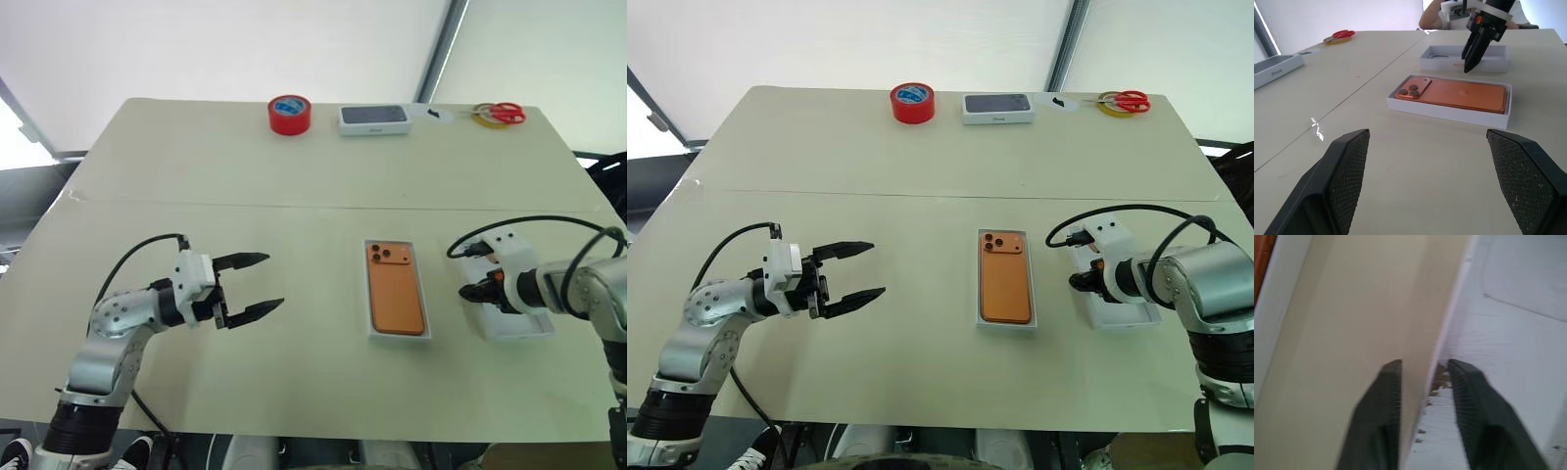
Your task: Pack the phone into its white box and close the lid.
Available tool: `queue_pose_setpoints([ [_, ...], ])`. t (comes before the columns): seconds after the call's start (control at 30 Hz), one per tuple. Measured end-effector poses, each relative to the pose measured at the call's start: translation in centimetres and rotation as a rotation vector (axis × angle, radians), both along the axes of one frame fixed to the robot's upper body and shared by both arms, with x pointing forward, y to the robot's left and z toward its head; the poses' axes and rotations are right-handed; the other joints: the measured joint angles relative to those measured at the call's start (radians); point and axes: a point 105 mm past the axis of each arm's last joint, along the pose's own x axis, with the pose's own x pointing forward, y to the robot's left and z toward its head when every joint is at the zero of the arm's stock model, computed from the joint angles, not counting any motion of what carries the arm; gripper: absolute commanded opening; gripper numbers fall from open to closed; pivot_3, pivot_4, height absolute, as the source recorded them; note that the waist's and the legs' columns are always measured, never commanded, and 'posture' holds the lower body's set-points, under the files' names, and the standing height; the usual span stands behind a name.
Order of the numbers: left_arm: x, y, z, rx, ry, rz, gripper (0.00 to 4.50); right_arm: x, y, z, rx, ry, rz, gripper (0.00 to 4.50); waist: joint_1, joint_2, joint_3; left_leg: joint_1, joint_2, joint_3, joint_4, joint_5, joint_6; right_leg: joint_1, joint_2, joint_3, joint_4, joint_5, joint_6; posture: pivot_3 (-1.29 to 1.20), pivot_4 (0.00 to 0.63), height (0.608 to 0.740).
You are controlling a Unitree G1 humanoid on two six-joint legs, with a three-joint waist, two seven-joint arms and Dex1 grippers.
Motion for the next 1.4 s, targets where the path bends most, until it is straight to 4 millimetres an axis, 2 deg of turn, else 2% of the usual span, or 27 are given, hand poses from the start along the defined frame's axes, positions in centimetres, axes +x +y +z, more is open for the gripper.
queue_pose_setpoints([
  [0.23, -0.1, -0.2, 0.1, 0.003, 0.003, 0.008, 4.04, 0.3, 0.4, -0.3, 0.004, -0.014, -0.013, 0.05, -0.002, -0.005, -0.003, 0.001, 0.000, 0.000, 0.000, 0.000, 0.000, 0.001, 0.000, 0.000, 0.000, 0.000, 0.000, 0.00, 0.150, 0.740],
  [0.33, 0.1, -0.2, 0.1, -0.002, 0.022, 0.008, 3.22, 0.6, 0.4, -0.3, 0.030, -0.028, -0.040, 0.00, -0.004, -0.006, -0.004, 0.002, 0.000, 0.000, 0.000, 0.000, 0.000, 0.002, 0.000, 0.000, 0.000, 0.000, 0.000, 0.00, 0.150, 0.740],
  [0.53, 0.6, 0.0, 0.3, -0.039, 0.046, 0.015, 0.22, 3.2, 0.8, 0.8, 0.060, -0.129, -0.056, 0.00, -0.003, -0.002, -0.002, 0.000, 0.000, 0.001, -0.001, 0.000, 0.000, -0.002, 0.000, 0.001, 0.000, 0.000, 0.000, 0.00, 0.150, 0.740],
  [0.57, 0.8, -0.1, 0.3, -0.052, 0.049, 0.023, 0.04, 3.9, 1.1, 1.4, 0.062, -0.173, -0.031, 0.00, -0.002, -0.001, -0.001, 0.000, 0.000, 0.001, -0.002, 0.000, 0.000, -0.002, 0.000, 0.001, 0.000, 0.000, 0.000, 0.00, 0.150, 0.740],
  [0.63, 1.4, -0.4, 0.4, -0.090, 0.045, 0.050, 0.04, 5.5, 2.0, 2.7, 0.097, -0.274, 0.007, 0.00, 0.002, -0.001, -0.001, -0.001, -0.001, 0.001, -0.003, 0.000, 0.000, -0.003, 0.001, 0.001, 0.000, 0.000, 0.000, 0.00, 0.150, 0.740],
  [0.7, 2.0, -0.9, 0.7, -0.130, 0.036, 0.070, 0.04, 6.7, 3.8, 3.8, 0.158, -0.374, 0.074, 0.00, 0.003, -0.001, -0.001, -0.001, 0.000, 0.001, -0.003, 0.001, 0.000, -0.003, 0.002, 0.001, 0.000, 0.000, 0.000, 0.00, 0.150, 0.740],
  [0.83, 2.8, -1.7, 0.7, -0.177, 0.036, 0.106, 0.04, 7.4, 8.2, 3.9, 0.360, -0.446, 0.143, 0.00, 0.002, -0.001, -0.001, -0.001, 0.000, 0.002, -0.003, 0.001, 0.000, -0.003, 0.003, 0.001, 0.001, 0.000, 0.000, 0.00, 0.150, 0.740],
  [0.9, 2.8, -2.4, 0.5, -0.203, 0.053, 0.108, 0.04, 7.4, 10.8, 4.4, 0.544, -0.462, 0.148, 0.00, 0.000, -0.001, -0.001, -0.001, 0.001, 0.002, -0.003, 0.001, -0.001, -0.003, 0.003, 0.001, 0.002, 0.000, 0.000, 0.00, 0.150, 0.740],
  [1.0, 2.7, -2.7, 0.7, -0.204, 0.041, 0.113, 0.04, 5.8, 14.4, 5.7, 0.746, -0.451, 0.224, 0.00, 0.001, -0.001, -0.001, -0.001, 0.001, 0.001, -0.004, 0.002, -0.002, -0.005, 0.003, 0.001, 0.003, 0.000, 0.000, 0.00, 0.150, 0.740],
  [1.13, 2.9, -2.7, 0.9, -0.206, 0.034, 0.135, 0.04, 2.2, 18.2, 7.5, 0.958, -0.405, 0.365, 0.00, 0.004, -0.001, -0.001, -0.001, 0.001, 0.001, -0.004, 0.002, -0.003, -0.005, 0.003, 0.001, 0.005, 0.000, 0.000, 0.00, 0.150, 0.740],
  [1.27, 3.0, -2.8, 0.8, -0.211, 0.048, 0.144, 0.04, 1.3, 18.6, 7.0, 1.054, -0.328, 0.315, 0.00, 0.003, -0.002, -0.002, -0.001, 0.001, 0.001, -0.004, 0.002, -0.003, -0.005, 0.003, 0.001, 0.005, 0.000, 0.000, 0.00, 0.150, 0.740],
  [1.4, 3.1, -3.6, 0.7, -0.222, 0.064, 0.133, 0.04, -0.3, 19.2, 5.1, 1.136, -0.187, 0.300, 0.00, 0.000, -0.001, -0.002, -0.001, 0.001, 0.002, -0.006, 0.002, -0.003, -0.007, 0.003, 0.002, 0.005, 0.000, 0.000, 0.00, 0.150, 0.740],
])
